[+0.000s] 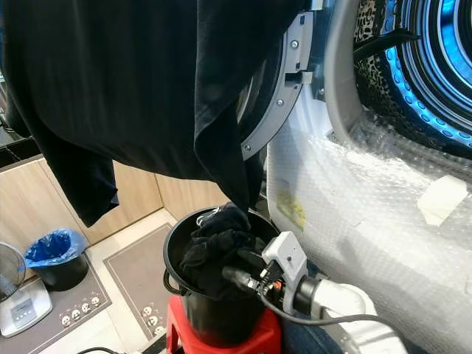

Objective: Clothes washing

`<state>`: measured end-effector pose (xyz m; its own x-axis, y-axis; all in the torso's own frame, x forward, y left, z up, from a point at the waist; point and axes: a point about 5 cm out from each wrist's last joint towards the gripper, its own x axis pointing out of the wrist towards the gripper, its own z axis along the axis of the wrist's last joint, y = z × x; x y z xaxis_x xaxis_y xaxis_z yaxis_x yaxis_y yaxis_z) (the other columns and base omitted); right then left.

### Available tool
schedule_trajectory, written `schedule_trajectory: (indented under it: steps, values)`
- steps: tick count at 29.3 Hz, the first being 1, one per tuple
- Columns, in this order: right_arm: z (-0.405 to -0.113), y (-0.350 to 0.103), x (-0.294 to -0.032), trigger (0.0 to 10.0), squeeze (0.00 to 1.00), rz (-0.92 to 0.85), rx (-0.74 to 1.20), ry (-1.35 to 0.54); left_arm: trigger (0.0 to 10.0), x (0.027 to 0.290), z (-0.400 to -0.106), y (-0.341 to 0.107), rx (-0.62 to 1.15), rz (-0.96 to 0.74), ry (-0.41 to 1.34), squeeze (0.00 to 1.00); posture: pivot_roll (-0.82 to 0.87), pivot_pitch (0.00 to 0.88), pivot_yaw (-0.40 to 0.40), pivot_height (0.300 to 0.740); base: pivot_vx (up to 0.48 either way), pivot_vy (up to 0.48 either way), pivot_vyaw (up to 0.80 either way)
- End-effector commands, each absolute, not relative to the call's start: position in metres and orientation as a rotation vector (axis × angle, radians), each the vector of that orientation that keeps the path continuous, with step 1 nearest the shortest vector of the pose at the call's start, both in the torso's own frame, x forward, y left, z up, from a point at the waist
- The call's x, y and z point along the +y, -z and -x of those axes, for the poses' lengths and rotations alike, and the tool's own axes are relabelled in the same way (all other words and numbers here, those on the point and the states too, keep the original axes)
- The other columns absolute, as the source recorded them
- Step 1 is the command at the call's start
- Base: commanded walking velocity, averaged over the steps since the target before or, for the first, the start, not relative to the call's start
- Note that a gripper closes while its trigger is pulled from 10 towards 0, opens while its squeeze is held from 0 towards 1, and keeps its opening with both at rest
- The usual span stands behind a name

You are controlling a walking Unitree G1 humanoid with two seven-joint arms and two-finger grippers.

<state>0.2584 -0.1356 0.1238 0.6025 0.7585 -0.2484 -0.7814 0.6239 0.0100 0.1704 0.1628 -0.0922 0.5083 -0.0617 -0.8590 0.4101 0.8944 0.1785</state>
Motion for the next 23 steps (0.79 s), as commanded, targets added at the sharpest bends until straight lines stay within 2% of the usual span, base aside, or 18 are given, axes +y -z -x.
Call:
schedule_trajectory:
  steps: [1, 10, 23]
  values:
    - [-0.268, -0.123, -0.135, 10.0, 0.0, 0.12, 0.219, -0.793, 10.0, 0.16, -0.164, 0.096, 1.035, -0.392, 0.316, 0.0, -0.09, 0.0, 0.035, 0.74, 0.0, 0.0, 0.0]
    - [-0.287, -0.119, -0.128, 10.0, 0.0, 0.092, 0.161, -0.557, 10.0, 0.153, -0.165, 0.095, 1.026, -0.39, 0.33, 0.0, -0.09, 0.0, 0.028, 0.74, 0.0, 0.0, 0.0]
    - [-0.294, -0.101, -0.114, 10.0, 0.0, 0.075, 0.228, -0.379, 10.0, 0.149, -0.167, 0.094, 1.015, -0.381, 0.335, 0.0, -0.08, 0.0, 0.022, 0.74, 0.0, 0.0, 0.0]
